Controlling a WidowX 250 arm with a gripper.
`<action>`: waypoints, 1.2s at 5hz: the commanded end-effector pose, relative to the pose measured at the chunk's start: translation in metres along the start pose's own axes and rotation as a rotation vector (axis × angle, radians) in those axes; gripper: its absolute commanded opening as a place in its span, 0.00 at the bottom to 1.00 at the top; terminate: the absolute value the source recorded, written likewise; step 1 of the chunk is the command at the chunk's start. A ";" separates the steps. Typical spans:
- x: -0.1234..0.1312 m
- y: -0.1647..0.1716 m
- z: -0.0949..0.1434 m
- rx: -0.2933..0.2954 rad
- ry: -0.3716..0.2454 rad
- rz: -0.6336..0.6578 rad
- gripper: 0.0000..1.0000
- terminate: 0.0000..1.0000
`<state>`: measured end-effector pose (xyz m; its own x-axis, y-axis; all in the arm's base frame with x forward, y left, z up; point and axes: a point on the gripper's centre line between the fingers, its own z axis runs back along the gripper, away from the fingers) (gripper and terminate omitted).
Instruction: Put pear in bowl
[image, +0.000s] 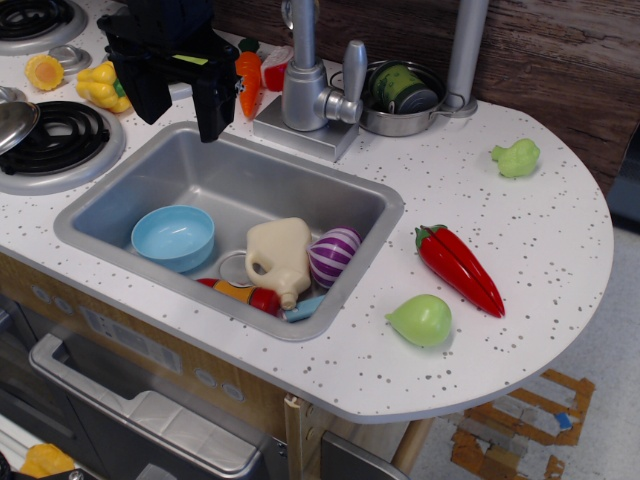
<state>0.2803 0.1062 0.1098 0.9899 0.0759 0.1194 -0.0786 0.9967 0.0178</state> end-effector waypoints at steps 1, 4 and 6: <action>0.000 0.000 0.000 0.000 0.000 0.000 1.00 0.00; -0.012 -0.149 0.001 0.033 -0.101 0.247 1.00 0.00; -0.021 -0.209 -0.037 0.053 -0.164 0.361 1.00 0.00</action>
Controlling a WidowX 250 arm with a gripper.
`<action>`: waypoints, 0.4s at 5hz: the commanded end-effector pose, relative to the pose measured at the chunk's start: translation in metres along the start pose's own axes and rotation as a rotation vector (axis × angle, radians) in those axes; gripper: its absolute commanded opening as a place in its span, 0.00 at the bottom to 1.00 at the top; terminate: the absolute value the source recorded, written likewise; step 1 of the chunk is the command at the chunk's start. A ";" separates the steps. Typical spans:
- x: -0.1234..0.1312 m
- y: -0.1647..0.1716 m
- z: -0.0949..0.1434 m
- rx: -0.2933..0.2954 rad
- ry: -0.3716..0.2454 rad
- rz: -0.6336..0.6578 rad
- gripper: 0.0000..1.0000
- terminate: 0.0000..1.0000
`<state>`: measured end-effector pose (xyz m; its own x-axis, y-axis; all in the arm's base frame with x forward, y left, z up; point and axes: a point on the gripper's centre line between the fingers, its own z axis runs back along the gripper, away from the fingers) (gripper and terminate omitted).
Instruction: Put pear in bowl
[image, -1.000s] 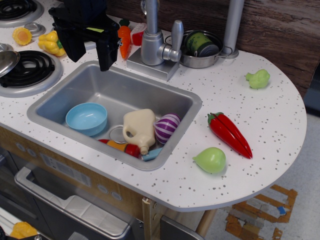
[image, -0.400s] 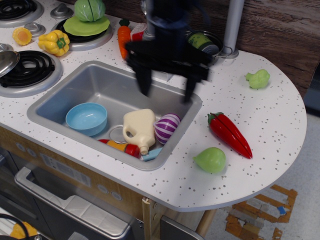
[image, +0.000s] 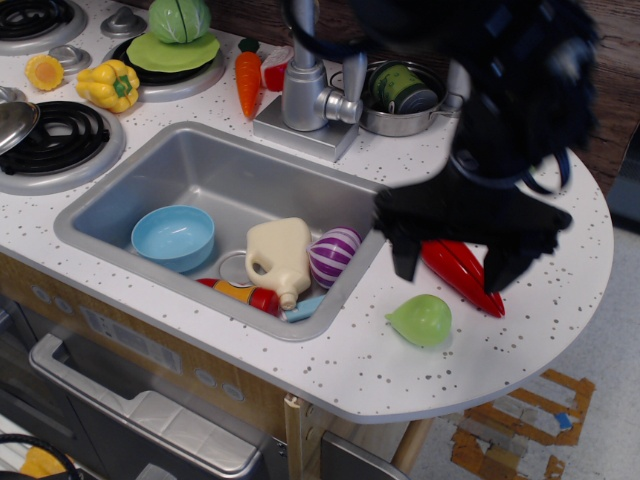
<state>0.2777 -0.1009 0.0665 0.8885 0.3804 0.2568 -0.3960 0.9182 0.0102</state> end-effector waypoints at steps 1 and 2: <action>-0.007 -0.007 -0.018 0.042 -0.085 0.115 1.00 0.00; -0.008 0.004 -0.024 0.062 -0.091 0.121 1.00 0.00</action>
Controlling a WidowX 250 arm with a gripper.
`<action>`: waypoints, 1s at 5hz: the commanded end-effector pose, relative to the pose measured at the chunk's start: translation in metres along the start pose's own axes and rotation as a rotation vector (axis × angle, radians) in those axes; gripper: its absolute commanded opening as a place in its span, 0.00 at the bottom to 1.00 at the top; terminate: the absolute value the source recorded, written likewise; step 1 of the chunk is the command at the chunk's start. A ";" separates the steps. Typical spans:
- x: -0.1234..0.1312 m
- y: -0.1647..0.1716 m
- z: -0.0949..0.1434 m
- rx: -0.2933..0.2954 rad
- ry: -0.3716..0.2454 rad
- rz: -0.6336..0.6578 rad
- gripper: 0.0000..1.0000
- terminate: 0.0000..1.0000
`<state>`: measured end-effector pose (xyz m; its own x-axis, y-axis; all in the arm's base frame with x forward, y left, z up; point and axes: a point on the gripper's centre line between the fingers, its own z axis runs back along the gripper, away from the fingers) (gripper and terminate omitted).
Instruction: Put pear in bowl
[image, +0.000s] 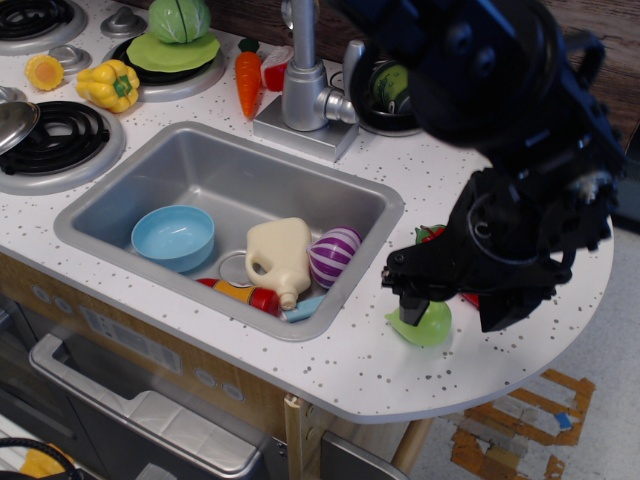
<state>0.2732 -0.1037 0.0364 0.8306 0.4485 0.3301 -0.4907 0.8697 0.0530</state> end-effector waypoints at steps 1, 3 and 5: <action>0.005 0.008 -0.004 -0.027 -0.009 0.045 1.00 0.00; 0.008 0.017 -0.016 -0.075 -0.021 0.056 1.00 0.00; 0.014 0.029 -0.036 -0.178 -0.016 0.058 1.00 0.00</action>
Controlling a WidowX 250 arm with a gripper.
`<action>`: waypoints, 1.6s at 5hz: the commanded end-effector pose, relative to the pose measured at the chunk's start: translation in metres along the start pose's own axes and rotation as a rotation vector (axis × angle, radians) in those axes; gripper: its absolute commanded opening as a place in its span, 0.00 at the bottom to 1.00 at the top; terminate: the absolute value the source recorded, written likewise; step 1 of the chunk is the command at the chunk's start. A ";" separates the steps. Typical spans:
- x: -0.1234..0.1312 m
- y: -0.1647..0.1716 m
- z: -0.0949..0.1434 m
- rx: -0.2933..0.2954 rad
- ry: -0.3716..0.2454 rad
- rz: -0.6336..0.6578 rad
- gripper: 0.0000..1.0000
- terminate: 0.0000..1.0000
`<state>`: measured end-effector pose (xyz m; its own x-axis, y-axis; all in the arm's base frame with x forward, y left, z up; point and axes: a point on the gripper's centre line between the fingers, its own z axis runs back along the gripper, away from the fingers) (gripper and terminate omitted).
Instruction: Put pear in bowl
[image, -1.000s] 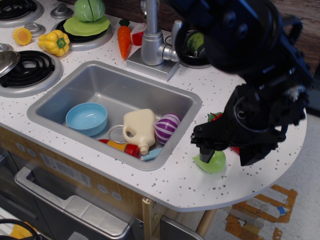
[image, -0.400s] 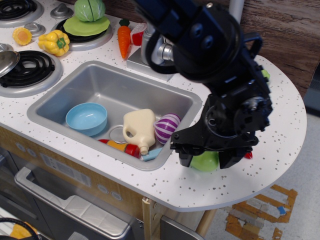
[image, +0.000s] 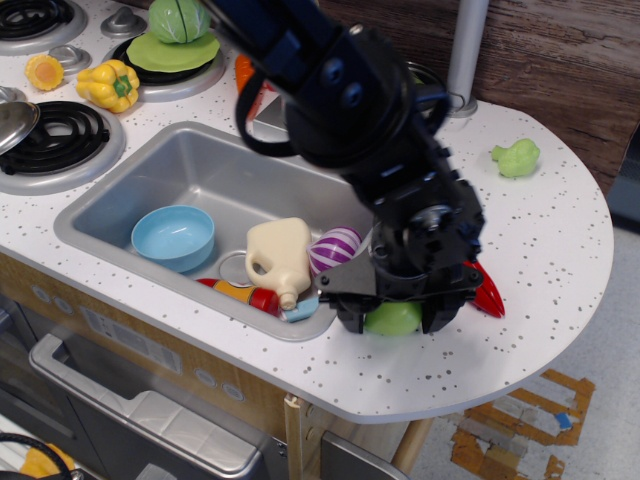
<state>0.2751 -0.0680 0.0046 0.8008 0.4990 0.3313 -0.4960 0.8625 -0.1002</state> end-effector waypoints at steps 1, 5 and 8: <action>0.006 0.000 0.001 -0.043 -0.003 0.015 0.00 0.00; 0.092 0.070 0.040 0.016 0.050 -0.196 0.00 0.00; 0.157 0.169 -0.013 -0.010 -0.035 -0.341 0.00 0.00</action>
<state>0.3172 0.1531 0.0147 0.9175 0.1685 0.3603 -0.1756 0.9844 -0.0131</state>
